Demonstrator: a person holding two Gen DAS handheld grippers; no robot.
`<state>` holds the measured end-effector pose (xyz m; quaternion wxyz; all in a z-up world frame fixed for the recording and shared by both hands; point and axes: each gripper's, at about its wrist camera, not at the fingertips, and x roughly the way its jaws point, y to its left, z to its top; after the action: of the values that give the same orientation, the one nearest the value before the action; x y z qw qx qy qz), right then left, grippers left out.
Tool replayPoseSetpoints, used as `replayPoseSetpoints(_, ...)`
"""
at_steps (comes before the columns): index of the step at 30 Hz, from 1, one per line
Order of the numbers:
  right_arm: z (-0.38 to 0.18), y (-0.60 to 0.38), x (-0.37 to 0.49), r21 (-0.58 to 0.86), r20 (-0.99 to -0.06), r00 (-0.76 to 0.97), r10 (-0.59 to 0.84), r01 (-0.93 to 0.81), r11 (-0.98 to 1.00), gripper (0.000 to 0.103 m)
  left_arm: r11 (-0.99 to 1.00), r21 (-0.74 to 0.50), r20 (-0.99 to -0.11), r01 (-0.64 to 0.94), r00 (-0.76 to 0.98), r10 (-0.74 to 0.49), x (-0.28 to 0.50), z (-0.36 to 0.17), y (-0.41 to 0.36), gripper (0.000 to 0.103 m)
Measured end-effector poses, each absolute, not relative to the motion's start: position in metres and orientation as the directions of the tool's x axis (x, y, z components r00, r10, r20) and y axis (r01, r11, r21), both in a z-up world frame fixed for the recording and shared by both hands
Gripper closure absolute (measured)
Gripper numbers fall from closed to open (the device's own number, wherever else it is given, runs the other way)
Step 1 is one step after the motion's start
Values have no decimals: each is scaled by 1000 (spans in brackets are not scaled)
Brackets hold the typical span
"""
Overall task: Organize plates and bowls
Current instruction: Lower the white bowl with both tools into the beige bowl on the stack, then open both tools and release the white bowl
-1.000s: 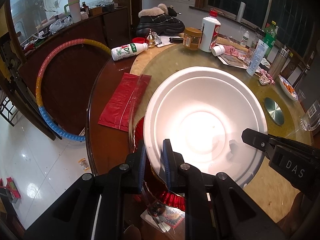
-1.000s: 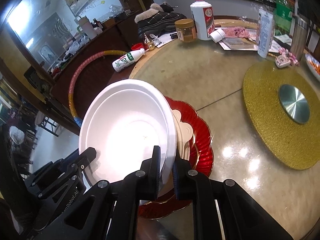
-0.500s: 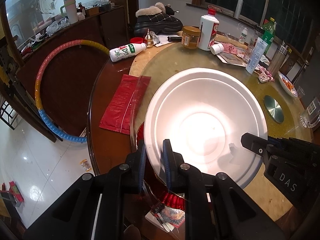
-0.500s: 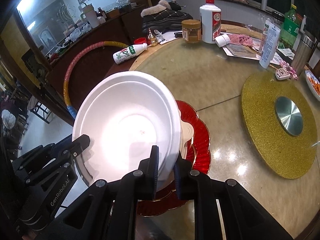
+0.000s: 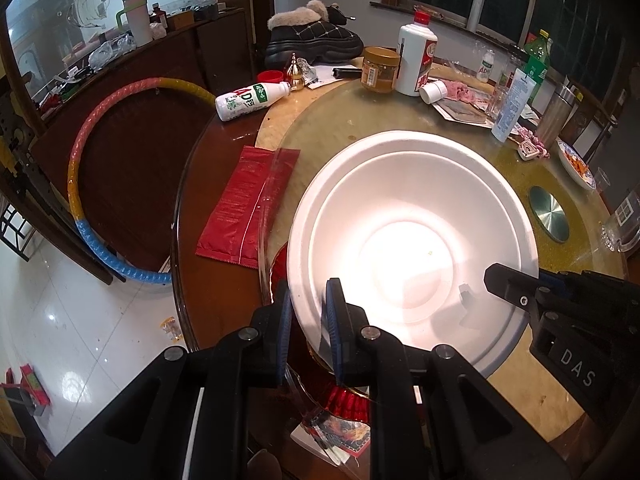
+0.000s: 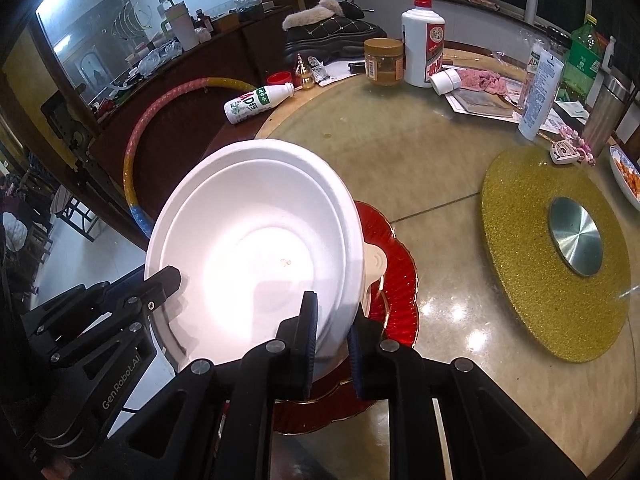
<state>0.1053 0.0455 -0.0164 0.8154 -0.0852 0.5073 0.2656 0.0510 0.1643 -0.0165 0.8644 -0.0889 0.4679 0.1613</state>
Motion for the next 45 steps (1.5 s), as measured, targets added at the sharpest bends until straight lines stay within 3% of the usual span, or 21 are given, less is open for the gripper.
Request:
replayPoseSetpoints(9, -16, 45, 105, 130, -874, 345, 343, -514, 848, 86, 933, -16, -838, -360, 513, 184, 50, -18, 164, 88)
replayPoseSetpoints(18, -17, 50, 102, 114, -877, 348, 332, -520, 847, 78, 935, -28, -838, -355, 518, 172, 47, -18, 167, 88)
replayPoseSetpoints(21, -17, 52, 101, 104, -879, 350, 324, -523, 846, 74, 936, -40, -838, -350, 522, 160, 46, -18, 169, 88)
replayPoseSetpoints(25, -16, 54, 99, 86, -877, 362, 315, -528, 845, 59, 935, -49, -836, -351, 527, 154, 46, -18, 170, 88)
replayPoseSetpoints(33, -11, 53, 95, 53, -866, 399, 302, -527, 848, 52, 931, -69, -826, -358, 543, 148, 41, -15, 172, 88)
replayPoseSetpoints(36, -10, 53, 94, 46, -863, 407, 300, -528, 848, 47, 929, -67, -824, -365, 545, 154, 39, -14, 173, 80)
replayPoseSetpoints(38, -9, 52, 93, 42, -860, 413, 300, -528, 848, 46, 924, -61, -819, -377, 548, 170, 37, -13, 174, 58)
replayPoseSetpoints(45, -1, 52, 85, 13, -836, 459, 301, -533, 846, 31, 912, -40, -780, -409, 583, 227, 26, -1, 174, 44)
